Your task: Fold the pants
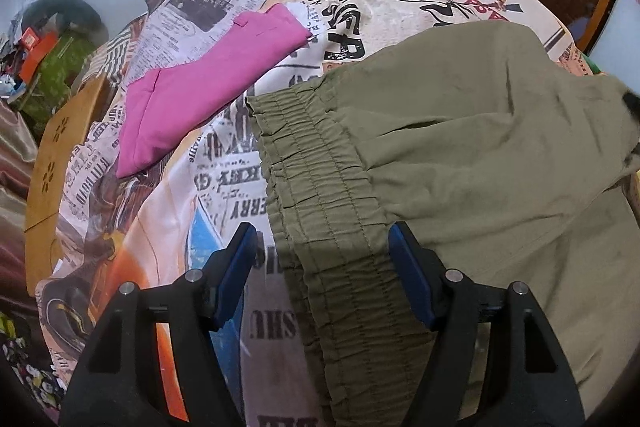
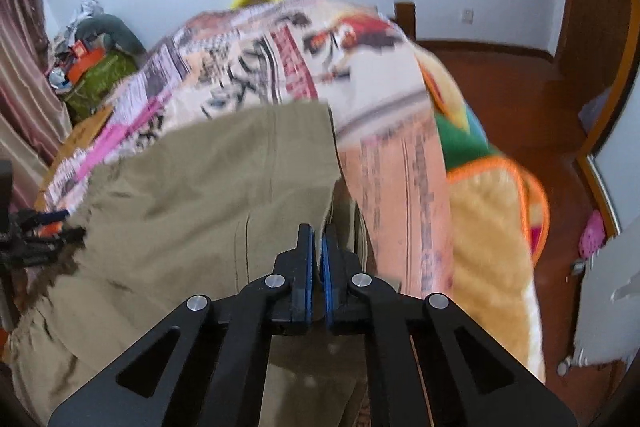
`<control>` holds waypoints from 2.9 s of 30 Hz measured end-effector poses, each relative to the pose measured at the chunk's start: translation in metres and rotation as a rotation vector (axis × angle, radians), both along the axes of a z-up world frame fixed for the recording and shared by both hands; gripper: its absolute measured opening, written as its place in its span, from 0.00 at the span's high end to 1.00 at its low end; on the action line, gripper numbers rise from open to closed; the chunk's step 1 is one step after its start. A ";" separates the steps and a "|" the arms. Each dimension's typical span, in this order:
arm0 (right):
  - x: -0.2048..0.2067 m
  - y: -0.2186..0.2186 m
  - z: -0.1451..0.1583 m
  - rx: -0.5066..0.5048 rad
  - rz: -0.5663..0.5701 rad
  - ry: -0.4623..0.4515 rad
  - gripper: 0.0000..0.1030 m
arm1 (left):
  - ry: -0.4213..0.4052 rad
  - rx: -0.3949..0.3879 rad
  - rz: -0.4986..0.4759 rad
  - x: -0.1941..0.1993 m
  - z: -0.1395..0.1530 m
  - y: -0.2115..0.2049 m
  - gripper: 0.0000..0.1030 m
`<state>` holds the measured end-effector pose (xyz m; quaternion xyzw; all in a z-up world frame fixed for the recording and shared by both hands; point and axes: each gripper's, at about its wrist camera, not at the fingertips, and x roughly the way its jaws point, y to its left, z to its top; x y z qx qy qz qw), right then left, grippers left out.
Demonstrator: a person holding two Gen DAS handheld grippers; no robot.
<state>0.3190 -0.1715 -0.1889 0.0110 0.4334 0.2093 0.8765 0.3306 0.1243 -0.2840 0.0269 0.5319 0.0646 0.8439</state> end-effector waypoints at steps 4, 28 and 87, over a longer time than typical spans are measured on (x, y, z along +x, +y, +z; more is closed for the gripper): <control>0.010 0.011 0.012 -0.041 0.011 -0.043 0.97 | -0.009 0.007 0.015 -0.003 0.000 0.002 0.32; 0.022 -0.038 0.019 -0.117 -0.110 -0.028 0.96 | -0.136 0.069 0.093 -0.029 0.056 0.024 0.29; 0.140 0.113 -0.027 -0.022 0.069 -0.017 0.88 | -0.118 -0.094 0.102 0.064 0.002 0.060 0.64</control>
